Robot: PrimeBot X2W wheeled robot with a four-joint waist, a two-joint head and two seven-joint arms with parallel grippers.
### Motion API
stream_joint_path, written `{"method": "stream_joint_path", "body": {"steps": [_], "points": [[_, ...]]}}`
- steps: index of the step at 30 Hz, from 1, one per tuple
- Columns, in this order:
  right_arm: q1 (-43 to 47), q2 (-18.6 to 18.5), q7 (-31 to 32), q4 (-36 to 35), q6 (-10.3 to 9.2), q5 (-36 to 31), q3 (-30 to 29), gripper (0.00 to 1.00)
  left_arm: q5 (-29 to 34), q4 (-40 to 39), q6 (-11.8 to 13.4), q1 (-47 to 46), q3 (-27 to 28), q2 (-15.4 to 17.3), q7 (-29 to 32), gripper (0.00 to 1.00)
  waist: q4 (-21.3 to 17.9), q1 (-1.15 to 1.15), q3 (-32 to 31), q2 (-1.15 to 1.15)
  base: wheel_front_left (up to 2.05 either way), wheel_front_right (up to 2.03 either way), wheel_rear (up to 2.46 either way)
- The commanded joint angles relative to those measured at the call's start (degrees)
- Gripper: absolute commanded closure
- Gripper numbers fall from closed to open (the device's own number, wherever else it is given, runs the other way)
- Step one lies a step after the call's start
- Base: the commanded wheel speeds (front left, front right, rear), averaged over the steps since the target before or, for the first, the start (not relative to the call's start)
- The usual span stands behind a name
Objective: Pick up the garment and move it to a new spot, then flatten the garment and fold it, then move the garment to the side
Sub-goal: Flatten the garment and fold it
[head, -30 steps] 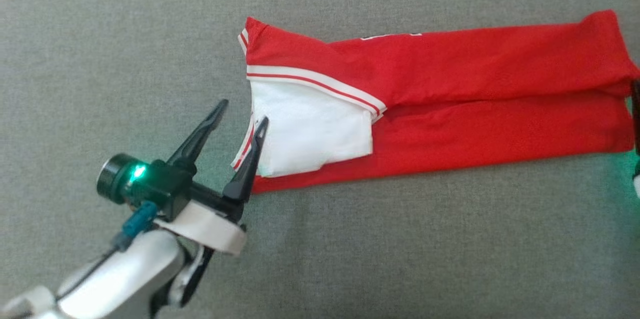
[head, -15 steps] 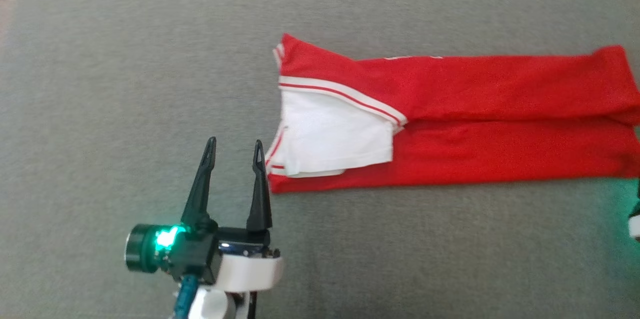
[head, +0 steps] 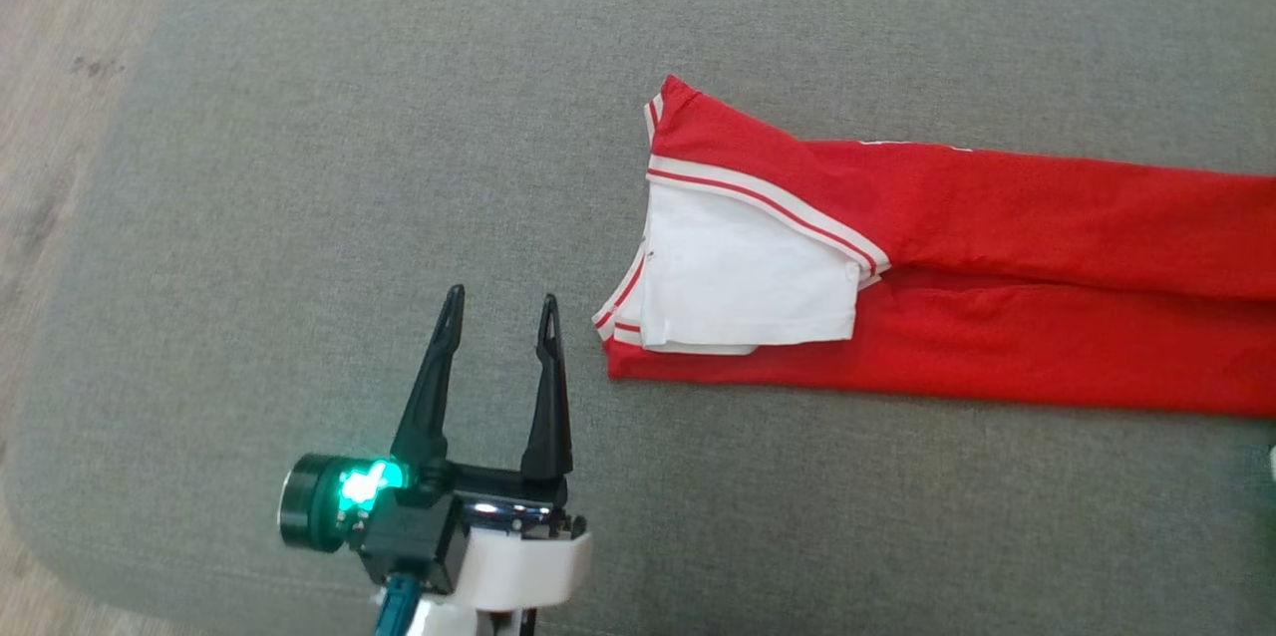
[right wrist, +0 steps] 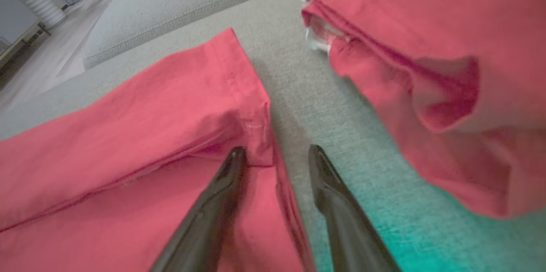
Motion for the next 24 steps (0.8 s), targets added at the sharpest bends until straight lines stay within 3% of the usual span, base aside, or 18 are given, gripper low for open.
{"method": "stream_joint_path", "body": {"steps": [1, 3, 4, 5, 17, 24], "points": [[-0.3, -1.0, 0.4, -0.8, -0.04, 0.3, 1.2, 0.35, 0.6, -1.8, -0.3, 0.2, 2.4, -0.5, -0.5, 0.0, 0.0, 0.0, 0.0, 0.0, 0.0, 0.0, 0.0], [-0.6, -0.6, 1.7, -0.2, -0.04, 0.7, 1.9, 0.65, 1.1, -1.9, -1.0, 0.5, 3.1, -0.9, -0.5, 0.0, -0.2, 0.0, 0.0, 0.0, 0.0, 0.0, 0.0], [-0.7, -0.5, 2.2, 0.0, -0.04, 1.0, 2.3, 0.93, 1.3, -1.9, -1.3, 0.6, 3.5, -1.1, -0.5, 0.0, -0.3, 0.0, 0.0, 0.0, 0.0, 0.0, 0.0], [-0.8, -0.3, 2.6, 0.0, -0.04, 1.3, 2.7, 1.0, 1.4, -1.9, -1.7, 0.7, 3.9, -1.2, -0.5, 0.0, -0.4, 0.0, 0.0, 0.0, 0.0, 0.0, 0.0], [-2.2, -6.3, -2.9, -3.6, -0.04, 1.9, 3.1, 1.0, 2.8, -1.8, -3.8, 1.5, 6.5, -1.9, -0.5, 0.0, -4.0, 0.0, -1.0, 0.0, 0.0, 0.0, 0.0], [-1.7, -7.7, 1.3, -17.8, -0.04, 7.7, 1.8, 1.0, 2.3, -1.6, -4.4, 1.7, 7.2, -1.9, -0.5, 0.0, -6.0, 0.0, -1.9, 0.0, 0.0, 0.0, 0.0]]}}
